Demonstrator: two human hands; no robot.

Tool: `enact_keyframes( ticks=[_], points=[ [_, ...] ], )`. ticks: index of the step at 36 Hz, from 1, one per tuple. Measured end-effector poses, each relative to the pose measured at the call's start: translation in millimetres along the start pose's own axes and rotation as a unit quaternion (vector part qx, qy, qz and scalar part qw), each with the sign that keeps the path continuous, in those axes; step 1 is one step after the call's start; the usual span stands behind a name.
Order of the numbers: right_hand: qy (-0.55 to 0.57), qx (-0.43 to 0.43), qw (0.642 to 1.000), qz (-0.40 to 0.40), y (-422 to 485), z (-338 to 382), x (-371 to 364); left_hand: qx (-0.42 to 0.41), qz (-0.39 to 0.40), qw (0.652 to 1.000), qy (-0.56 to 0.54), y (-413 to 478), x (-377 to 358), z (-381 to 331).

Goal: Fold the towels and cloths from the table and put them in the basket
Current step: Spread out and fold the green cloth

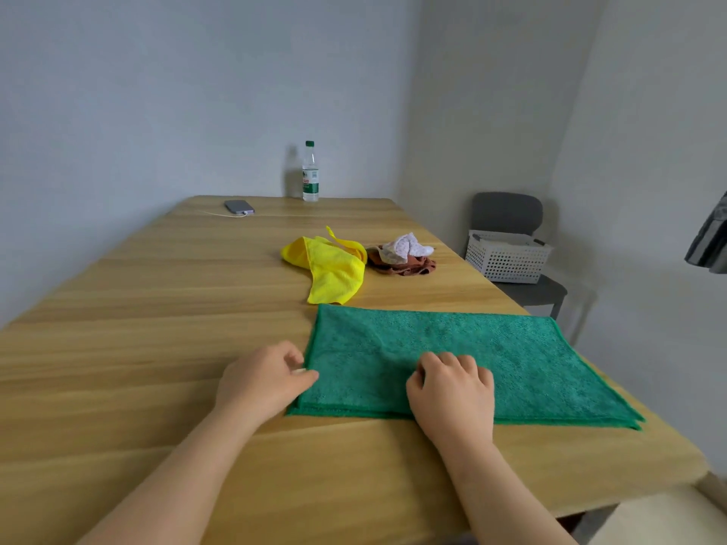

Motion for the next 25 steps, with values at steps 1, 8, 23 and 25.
enact_keyframes(
  ticks=[1, 8, 23, 25],
  points=[
    [0.003, 0.011, 1.000, -0.013, -2, 1, 2, -0.019, 0.000, 1.000, -0.012, -3, 1, -5],
    [-0.009, 0.024, 1.000, -0.005, -3, 2, 4, -0.028, 0.020, 0.992, 0.122, -11, -7, -21],
    [-0.039, 0.032, 0.989, -0.140, -4, 4, 5, -0.038, 0.031, 0.997, 0.061, -12, -13, -27],
    [-0.040, 0.029, 0.987, -0.153, -4, 3, 6, -0.043, 0.024, 0.998, 0.044, -12, -12, -29]
  ],
)
Point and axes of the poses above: each hand's wrist, its own y-axis towards the middle knuckle, its own x-axis out of the back of the hand, z = x × y, the point moved 8 cm from there along y, towards the middle knuckle, and after that the axes turned 15 degrees about z, right-handed, at the moved point
